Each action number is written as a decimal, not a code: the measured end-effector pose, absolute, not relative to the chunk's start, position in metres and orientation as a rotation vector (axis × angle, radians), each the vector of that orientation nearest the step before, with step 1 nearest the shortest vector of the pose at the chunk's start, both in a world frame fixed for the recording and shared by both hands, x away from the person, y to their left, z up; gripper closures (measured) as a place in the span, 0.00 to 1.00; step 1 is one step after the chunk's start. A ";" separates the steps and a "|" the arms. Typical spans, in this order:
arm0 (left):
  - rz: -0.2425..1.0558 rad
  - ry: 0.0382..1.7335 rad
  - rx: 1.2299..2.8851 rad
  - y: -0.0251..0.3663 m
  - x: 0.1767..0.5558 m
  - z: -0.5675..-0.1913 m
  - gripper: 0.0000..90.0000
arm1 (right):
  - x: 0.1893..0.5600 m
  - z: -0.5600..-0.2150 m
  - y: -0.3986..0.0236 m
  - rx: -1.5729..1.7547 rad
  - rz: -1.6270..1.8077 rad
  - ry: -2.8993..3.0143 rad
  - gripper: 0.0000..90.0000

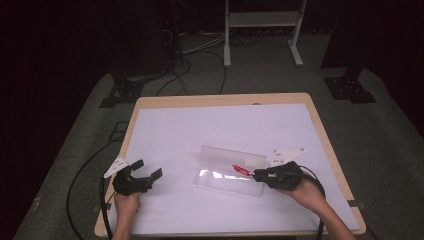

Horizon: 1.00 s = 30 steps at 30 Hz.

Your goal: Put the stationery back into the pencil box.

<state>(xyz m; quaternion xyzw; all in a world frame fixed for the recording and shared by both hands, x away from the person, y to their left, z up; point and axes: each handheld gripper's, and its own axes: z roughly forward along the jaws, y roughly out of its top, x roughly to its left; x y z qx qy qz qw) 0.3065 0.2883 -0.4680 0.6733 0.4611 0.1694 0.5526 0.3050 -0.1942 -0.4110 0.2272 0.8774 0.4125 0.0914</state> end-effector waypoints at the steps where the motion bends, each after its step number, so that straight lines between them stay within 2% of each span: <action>1: 0.401 1.092 1.592 0.288 0.306 -0.468 0.00 | 0.306 -0.411 -0.193 0.671 1.224 2.608 0.87; 30: 0.399 1.081 1.599 0.287 0.307 -0.468 0.00 | 0.330 -0.427 -0.169 0.644 1.212 2.668 0.87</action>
